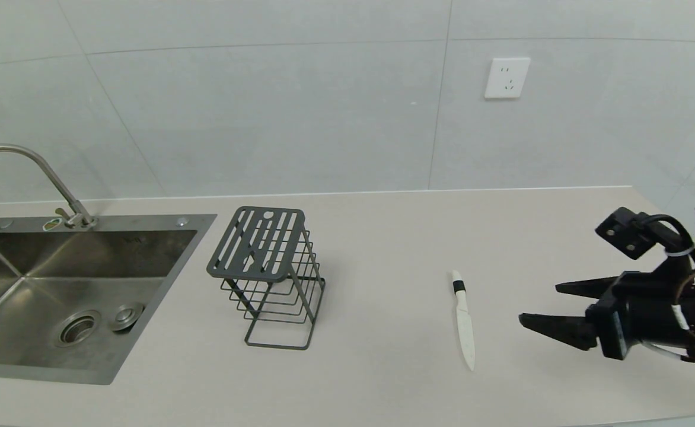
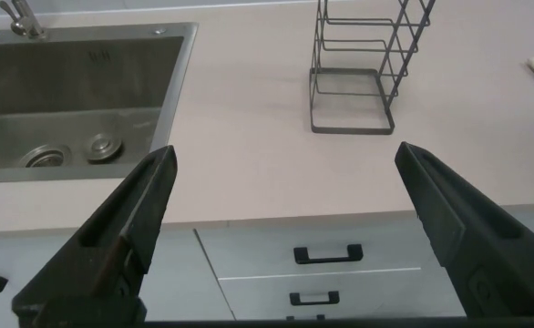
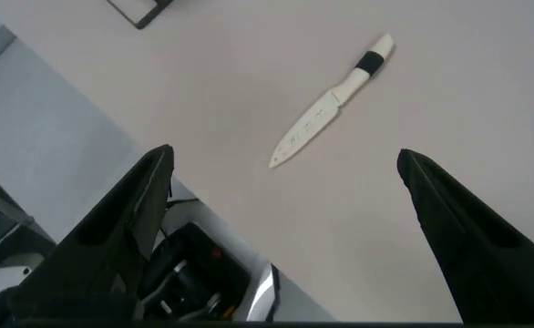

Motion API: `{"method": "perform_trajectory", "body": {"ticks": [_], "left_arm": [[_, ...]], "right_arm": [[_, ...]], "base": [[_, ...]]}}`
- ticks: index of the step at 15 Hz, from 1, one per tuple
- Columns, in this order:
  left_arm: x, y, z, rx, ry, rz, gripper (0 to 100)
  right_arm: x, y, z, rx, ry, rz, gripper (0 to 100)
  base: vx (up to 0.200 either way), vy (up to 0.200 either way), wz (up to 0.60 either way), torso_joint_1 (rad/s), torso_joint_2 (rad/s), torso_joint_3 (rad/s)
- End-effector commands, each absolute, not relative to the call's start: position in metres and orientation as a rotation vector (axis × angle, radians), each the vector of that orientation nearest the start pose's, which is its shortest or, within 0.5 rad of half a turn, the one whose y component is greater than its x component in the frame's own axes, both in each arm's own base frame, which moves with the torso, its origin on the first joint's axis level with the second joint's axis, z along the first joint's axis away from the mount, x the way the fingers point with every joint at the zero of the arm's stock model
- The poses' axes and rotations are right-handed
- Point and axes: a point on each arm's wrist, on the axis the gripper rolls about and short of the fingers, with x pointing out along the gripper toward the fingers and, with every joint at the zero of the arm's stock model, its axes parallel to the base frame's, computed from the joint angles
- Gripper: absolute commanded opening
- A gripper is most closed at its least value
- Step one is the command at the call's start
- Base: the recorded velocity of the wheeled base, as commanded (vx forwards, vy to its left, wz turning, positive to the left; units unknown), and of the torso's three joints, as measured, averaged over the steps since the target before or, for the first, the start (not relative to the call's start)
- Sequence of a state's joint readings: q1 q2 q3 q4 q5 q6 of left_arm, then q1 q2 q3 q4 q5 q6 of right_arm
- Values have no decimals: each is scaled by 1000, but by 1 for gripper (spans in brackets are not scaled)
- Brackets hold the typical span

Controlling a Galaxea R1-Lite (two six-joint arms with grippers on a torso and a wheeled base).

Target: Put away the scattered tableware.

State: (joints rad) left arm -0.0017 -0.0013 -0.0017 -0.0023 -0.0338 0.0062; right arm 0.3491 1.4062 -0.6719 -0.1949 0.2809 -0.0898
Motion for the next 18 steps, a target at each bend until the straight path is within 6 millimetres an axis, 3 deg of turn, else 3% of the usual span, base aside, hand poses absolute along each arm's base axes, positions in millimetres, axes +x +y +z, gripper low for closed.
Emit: {"method": "perform_trajectory", "body": {"ticks": [1, 4, 7, 12, 18], "left_arm": [[-23, -1, 76, 6, -5, -35, 100], [-23, -1, 76, 6, -5, -35, 100], [-23, -1, 76, 6, -5, -35, 100], [-23, -1, 76, 6, -5, -34, 100], [-23, -1, 76, 5, -5, -34, 100]], "right_arm": [[223, 108, 162, -71, 609, 594, 100], [249, 125, 137, -3, 611, 425, 100], [264, 132, 129, -14, 613, 395, 100], [269, 152, 106, -78, 667, 364, 100], [293, 167, 74, -143, 716, 275, 100]], "base": [[0, 0, 0, 0, 0, 0], [0, 0, 0, 0, 0, 0], [0, 0, 0, 0, 0, 0], [0, 0, 0, 0, 0, 0], [0, 0, 0, 0, 0, 0]]}}
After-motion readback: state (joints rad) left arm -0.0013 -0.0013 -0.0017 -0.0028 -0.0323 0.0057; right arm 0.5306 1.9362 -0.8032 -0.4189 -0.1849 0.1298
